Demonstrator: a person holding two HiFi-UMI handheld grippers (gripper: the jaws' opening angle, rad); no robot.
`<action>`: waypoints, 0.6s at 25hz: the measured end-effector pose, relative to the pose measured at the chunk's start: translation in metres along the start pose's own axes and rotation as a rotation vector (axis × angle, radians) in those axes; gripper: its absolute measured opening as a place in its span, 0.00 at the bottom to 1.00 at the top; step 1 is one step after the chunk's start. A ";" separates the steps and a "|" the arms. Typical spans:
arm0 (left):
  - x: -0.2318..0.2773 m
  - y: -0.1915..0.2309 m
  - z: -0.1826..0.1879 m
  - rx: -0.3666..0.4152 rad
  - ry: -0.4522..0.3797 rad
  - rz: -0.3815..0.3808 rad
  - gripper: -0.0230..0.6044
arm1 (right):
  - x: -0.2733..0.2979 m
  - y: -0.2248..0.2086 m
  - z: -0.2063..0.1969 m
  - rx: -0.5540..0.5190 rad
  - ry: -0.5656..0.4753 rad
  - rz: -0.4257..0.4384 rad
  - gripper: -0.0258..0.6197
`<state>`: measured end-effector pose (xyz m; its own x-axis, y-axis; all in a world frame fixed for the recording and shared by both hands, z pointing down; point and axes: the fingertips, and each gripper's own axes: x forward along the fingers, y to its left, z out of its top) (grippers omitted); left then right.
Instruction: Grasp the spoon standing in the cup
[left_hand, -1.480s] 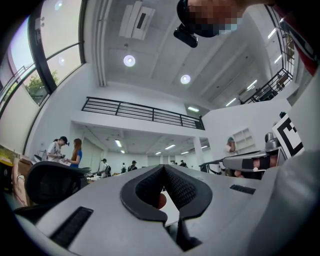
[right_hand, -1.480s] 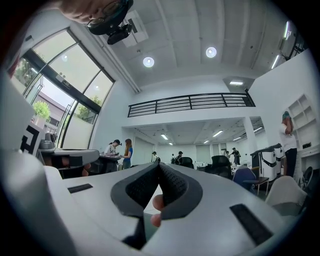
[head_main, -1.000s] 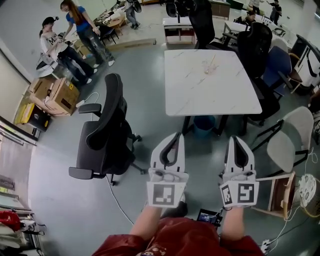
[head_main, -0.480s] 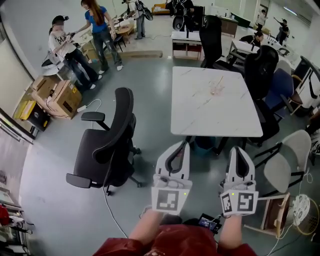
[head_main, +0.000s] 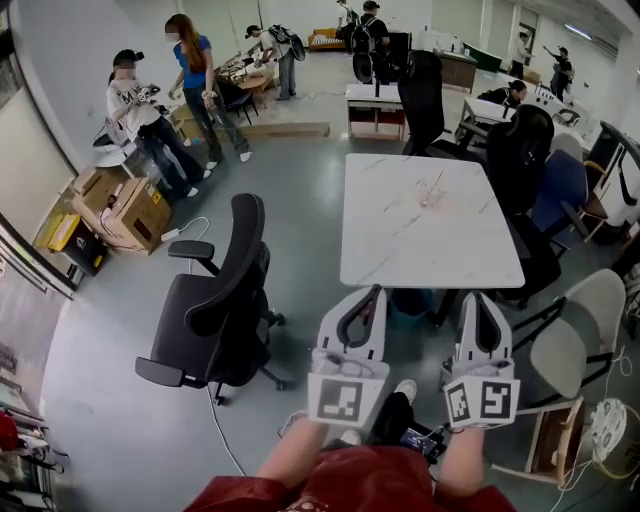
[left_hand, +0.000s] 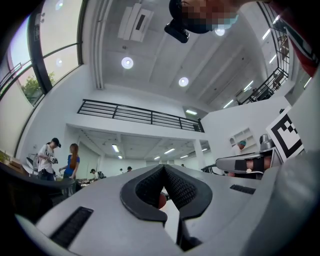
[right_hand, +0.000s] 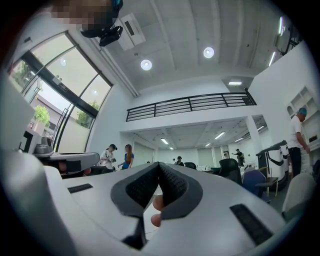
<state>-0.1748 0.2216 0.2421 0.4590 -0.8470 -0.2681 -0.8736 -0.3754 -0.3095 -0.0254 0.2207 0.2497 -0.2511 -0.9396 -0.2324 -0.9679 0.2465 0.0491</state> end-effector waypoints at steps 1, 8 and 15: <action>0.005 -0.001 0.000 -0.066 -0.019 0.025 0.05 | 0.003 -0.005 0.000 0.000 -0.008 0.000 0.06; 0.058 -0.001 -0.007 -0.241 -0.069 0.113 0.05 | 0.040 -0.046 -0.008 -0.022 -0.025 0.001 0.06; 0.129 -0.004 -0.031 -0.253 -0.040 0.140 0.05 | 0.094 -0.097 -0.030 -0.002 -0.009 0.010 0.06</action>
<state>-0.1168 0.1019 0.2368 0.3324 -0.8837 -0.3294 -0.9392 -0.3419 -0.0305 0.0443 0.1012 0.2526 -0.2611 -0.9349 -0.2402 -0.9652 0.2559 0.0530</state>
